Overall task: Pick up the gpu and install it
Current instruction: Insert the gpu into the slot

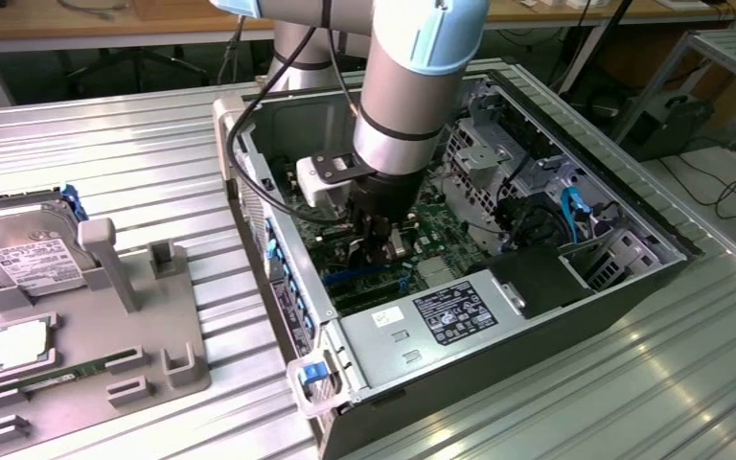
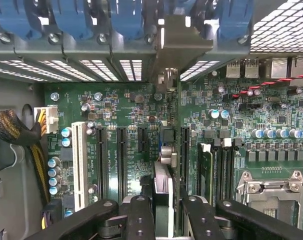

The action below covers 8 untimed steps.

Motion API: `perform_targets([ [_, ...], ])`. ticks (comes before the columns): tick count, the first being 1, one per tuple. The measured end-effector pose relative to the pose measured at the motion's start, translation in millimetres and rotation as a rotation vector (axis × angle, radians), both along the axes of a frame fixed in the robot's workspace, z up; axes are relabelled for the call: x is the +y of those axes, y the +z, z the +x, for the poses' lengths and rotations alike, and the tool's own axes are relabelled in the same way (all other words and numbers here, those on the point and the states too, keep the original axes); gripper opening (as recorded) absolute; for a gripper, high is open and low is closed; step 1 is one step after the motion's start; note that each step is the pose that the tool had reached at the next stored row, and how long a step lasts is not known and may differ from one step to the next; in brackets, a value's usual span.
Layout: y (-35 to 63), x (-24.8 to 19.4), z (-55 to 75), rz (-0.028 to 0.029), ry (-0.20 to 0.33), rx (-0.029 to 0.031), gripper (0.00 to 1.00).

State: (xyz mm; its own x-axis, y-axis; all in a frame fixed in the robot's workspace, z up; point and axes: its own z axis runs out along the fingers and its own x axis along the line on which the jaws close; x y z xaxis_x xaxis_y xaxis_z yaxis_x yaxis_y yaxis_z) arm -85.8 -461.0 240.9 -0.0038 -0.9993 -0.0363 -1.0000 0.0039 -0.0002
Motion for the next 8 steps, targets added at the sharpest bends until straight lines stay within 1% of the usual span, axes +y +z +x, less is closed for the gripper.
perform_targets([
  [5,-6.5,-0.1,0.0,-0.0002,0.000,0.0024,0.27],
  [6,-8.2,-0.2,-0.1,-0.0011,0.000,0.0032,0.27],
  [8,-9.3,0.0,0.0,0.0000,0.000,0.0028,0.27],
])
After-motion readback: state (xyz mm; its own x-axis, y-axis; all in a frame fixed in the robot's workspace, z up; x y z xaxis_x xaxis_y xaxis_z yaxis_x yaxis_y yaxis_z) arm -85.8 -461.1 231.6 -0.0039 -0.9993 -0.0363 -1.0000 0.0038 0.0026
